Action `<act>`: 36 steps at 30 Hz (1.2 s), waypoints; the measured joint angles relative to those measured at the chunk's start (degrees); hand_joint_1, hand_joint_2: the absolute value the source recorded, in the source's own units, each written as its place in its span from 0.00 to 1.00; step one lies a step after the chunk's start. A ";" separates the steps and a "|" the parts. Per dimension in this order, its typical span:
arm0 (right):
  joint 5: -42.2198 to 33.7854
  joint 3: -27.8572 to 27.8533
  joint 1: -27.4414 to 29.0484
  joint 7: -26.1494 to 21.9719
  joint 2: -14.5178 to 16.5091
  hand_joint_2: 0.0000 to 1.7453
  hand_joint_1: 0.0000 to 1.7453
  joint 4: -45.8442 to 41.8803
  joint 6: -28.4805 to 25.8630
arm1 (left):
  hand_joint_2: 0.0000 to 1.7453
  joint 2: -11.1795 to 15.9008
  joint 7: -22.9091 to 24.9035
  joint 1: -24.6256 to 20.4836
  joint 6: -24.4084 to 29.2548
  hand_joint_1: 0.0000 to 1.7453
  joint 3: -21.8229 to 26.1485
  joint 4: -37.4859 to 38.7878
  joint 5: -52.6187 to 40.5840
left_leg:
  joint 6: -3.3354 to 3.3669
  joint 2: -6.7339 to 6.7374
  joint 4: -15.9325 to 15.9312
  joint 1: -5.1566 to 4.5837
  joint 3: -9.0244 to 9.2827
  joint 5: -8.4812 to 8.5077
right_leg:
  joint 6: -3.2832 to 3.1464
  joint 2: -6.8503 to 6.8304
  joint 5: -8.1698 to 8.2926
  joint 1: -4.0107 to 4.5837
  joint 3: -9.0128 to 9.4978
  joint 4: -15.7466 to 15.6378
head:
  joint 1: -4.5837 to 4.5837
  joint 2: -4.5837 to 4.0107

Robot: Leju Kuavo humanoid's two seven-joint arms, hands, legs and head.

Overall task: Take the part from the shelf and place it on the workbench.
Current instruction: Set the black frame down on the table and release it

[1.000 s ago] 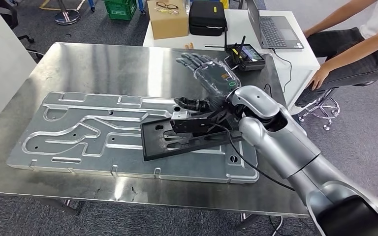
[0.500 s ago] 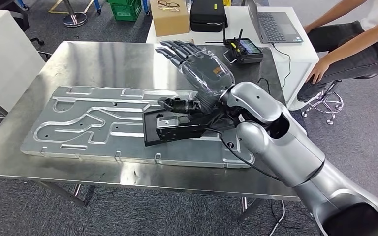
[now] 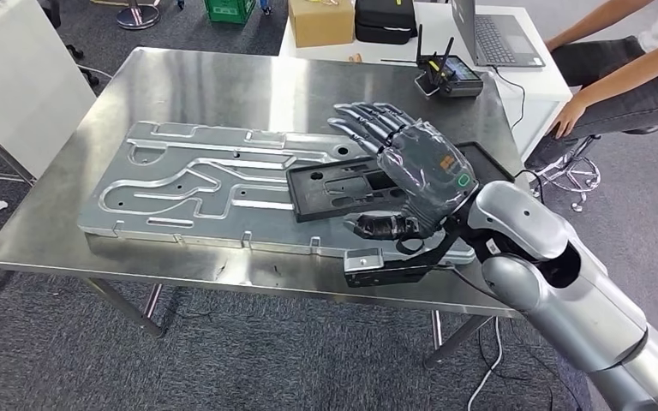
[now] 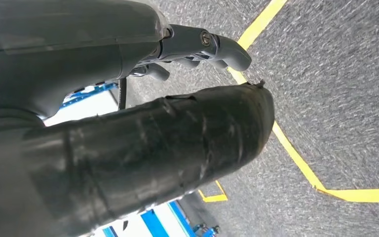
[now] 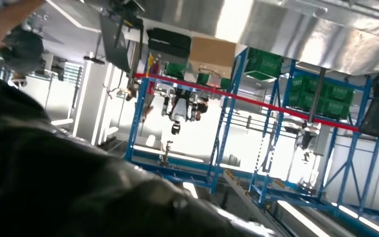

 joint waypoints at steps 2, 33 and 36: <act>-0.15 -0.02 -0.08 0.05 -0.33 0.00 0.00 -0.62 0.02 | 0.00 -0.06 -0.02 -0.04 -0.01 0.00 0.07 0.24 0.14 | 0.00 -0.03 -0.05 -0.55 -1.08 1.15 | -2.01 0.06 1.08 0.86 6.01 -7.76 | -0.13 0.01; -1.89 -3.50 9.61 -1.13 -19.09 0.00 0.00 -15.11 -0.91 | 0.00 0.56 -0.52 1.84 0.66 0.00 1.56 1.38 5.11 | 0.15 5.01 -0.70 0.36 0.77 0.33 | 1.36 -1.54 1.98 -0.37 8.01 -9.29 | 0.57 -0.01; -2.45 -4.48 11.14 -1.41 -20.20 0.00 0.00 -15.66 -1.82 | 0.00 0.43 -0.52 2.01 0.75 0.00 1.64 1.43 6.00 | -0.84 6.43 -1.19 0.51 0.54 2.01 | 0.42 -3.10 0.23 0.66 12.71 -17.35 | 0.59 -0.01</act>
